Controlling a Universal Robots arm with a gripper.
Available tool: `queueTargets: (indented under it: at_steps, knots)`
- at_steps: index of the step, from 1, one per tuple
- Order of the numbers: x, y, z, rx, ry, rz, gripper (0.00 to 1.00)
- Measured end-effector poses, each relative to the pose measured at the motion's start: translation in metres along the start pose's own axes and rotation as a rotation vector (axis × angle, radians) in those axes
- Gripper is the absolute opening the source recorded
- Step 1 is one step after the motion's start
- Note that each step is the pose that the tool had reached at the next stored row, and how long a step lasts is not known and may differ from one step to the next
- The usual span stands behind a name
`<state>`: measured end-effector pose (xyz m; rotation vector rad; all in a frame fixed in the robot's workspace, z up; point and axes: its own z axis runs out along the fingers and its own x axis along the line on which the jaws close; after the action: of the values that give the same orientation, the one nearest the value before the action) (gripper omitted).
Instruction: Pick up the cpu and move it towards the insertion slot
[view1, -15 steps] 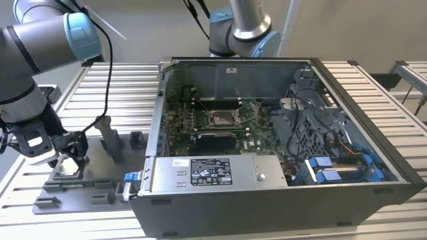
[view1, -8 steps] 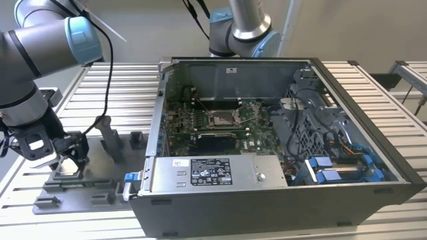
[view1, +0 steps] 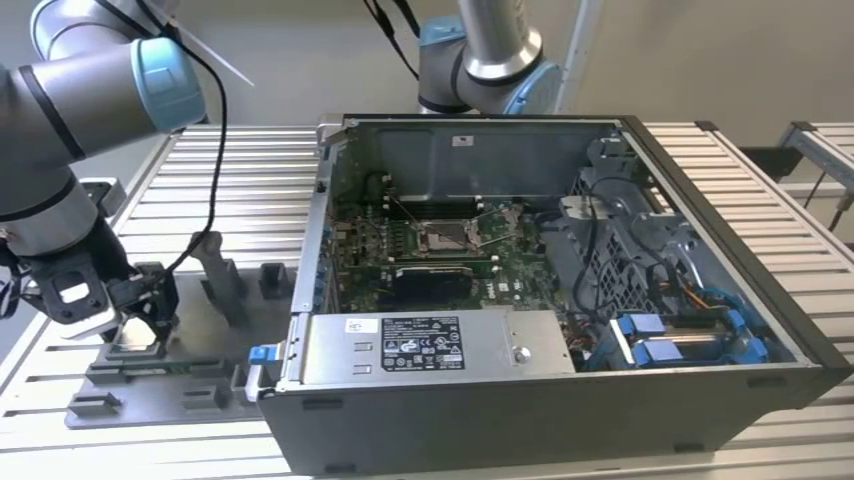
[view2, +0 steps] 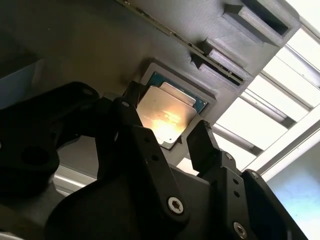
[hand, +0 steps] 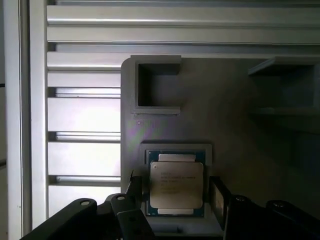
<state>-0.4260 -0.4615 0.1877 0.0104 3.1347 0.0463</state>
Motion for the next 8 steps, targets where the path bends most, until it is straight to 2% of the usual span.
queueTargets:
  at_steps: [8]
  knots:
    - [0.0000, 0.0008, 0.0006, -0.0001, -0.0003, 0.000, 1.00]
